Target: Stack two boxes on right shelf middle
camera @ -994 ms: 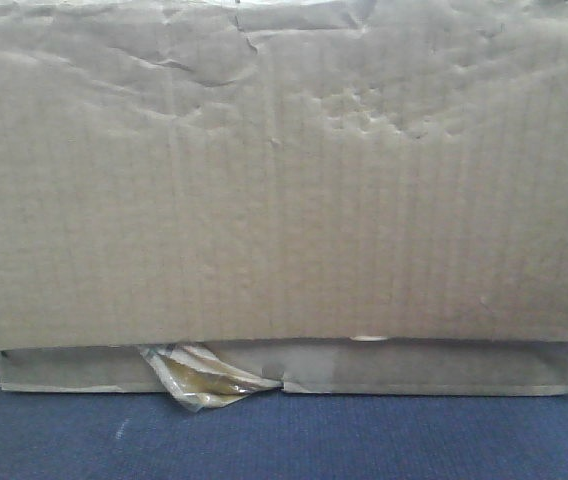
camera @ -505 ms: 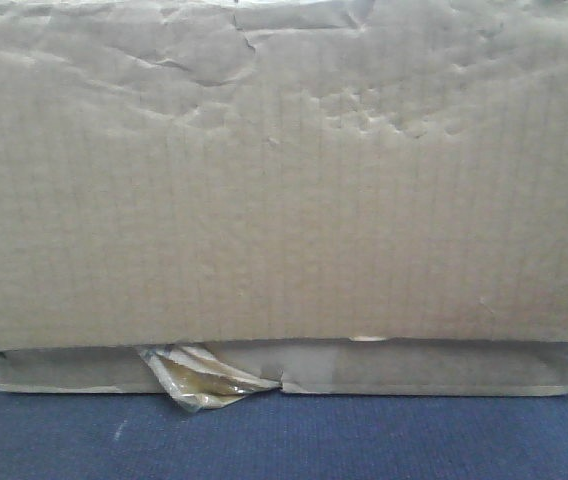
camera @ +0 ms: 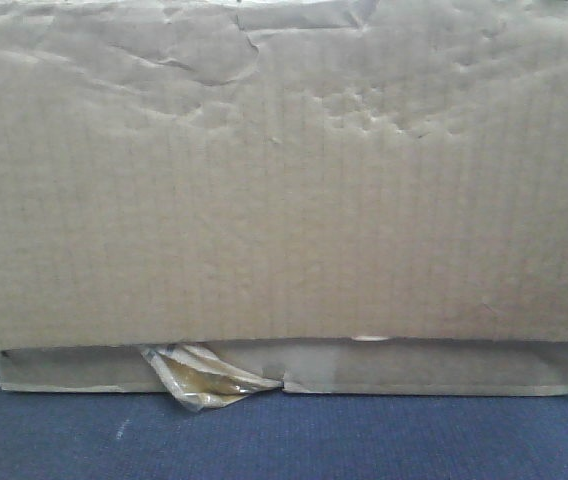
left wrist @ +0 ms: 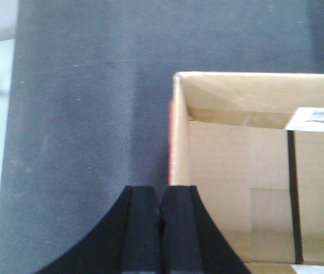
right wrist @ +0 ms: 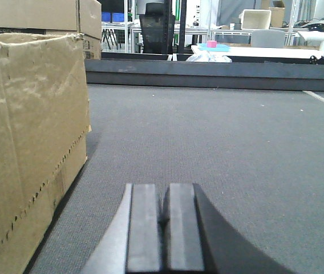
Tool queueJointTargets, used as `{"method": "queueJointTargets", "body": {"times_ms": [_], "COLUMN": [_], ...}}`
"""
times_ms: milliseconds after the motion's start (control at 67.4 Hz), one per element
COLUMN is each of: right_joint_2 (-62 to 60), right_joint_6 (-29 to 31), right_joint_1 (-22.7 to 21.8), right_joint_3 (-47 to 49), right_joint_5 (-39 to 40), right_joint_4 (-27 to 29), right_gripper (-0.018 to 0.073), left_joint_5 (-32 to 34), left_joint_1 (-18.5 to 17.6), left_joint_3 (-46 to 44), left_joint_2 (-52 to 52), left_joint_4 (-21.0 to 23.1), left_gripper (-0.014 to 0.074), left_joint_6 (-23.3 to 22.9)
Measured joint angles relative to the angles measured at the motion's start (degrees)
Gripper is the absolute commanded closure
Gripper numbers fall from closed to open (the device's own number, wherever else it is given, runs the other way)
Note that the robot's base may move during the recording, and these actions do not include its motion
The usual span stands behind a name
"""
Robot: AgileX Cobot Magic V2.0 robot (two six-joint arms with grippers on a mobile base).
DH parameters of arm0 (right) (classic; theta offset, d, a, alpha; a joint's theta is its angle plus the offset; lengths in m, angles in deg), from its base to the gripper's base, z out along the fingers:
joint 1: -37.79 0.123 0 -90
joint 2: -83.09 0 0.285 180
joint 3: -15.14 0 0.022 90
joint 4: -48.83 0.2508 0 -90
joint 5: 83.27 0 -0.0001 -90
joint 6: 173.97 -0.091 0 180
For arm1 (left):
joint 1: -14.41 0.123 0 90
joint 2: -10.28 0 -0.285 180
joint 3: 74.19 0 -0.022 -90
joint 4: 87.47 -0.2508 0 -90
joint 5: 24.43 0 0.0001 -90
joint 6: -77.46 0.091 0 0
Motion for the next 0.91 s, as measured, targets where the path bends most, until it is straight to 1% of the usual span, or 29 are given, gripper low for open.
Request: {"method": "queueJointTargets", "body": {"times_ms": [45, 134, 193, 237, 341, 460, 549, 594, 683, 742, 757, 905], "right_joint_2": [0.00, 0.00, 0.00, 0.00, 0.00, 0.00, 0.00, 0.00, 0.00, 0.00, 0.00, 0.00], "right_joint_6": [0.00, 0.00, 0.00, 0.00, 0.00, 0.00, 0.00, 0.00, 0.00, 0.00, 0.00, 0.00], "right_joint_1": [0.00, 0.00, 0.00, 0.00, 0.00, 0.00, 0.00, 0.00, 0.00, 0.00, 0.00, 0.00], "right_joint_3": [0.00, 0.00, 0.00, 0.00, 0.00, 0.00, 0.00, 0.00, 0.00, 0.00, 0.00, 0.00], "right_joint_5": [0.00, 0.00, 0.00, 0.00, 0.00, 0.00, 0.00, 0.00, 0.00, 0.00, 0.00, 0.00], "right_joint_4": [0.00, 0.00, 0.00, 0.00, 0.00, 0.00, 0.00, 0.00, 0.00, 0.00, 0.00, 0.00], "right_gripper": [0.0727, 0.0727, 0.0727, 0.0727, 0.0727, 0.0727, 0.0727, 0.0727, 0.0727, 0.0727, 0.0727, 0.0727], "left_joint_5": [0.12, 0.58, 1.87, 3.11, 6.61, 10.29, 10.82, 10.82, 10.80, 10.62, 10.52, 10.11], "left_joint_1": [0.00, 0.00, 0.00, 0.00, 0.00, 0.00, 0.00, 0.00, 0.00, 0.00, 0.00, 0.00], "left_joint_3": [-0.02, 0.30, 1.28, 2.43, 5.76, 9.18, 9.73, 9.73, 9.75, 9.75, 9.75, 9.75], "left_joint_2": [-0.38, -1.17, -1.71, -2.05, -2.57, -4.02, -5.12, -5.73, -6.11, -6.11, -6.11, -6.11], "left_joint_4": [0.11, 1.11, 1.48, 1.62, 1.75, 1.63, 1.63, 1.63, 1.63, 1.63, 1.75, 2.03], "left_gripper": [0.0436, 0.0291, 0.0230, 0.0213, 0.0220, 0.0264, 0.0340, 0.0400, 0.0563, 0.0690, 0.0708, 0.0708], "left_joint_6": [0.00, 0.10, 0.10, 0.10, 0.10, 0.10, 0.10, 0.10, 0.10, 0.10, 0.10, 0.10]}}
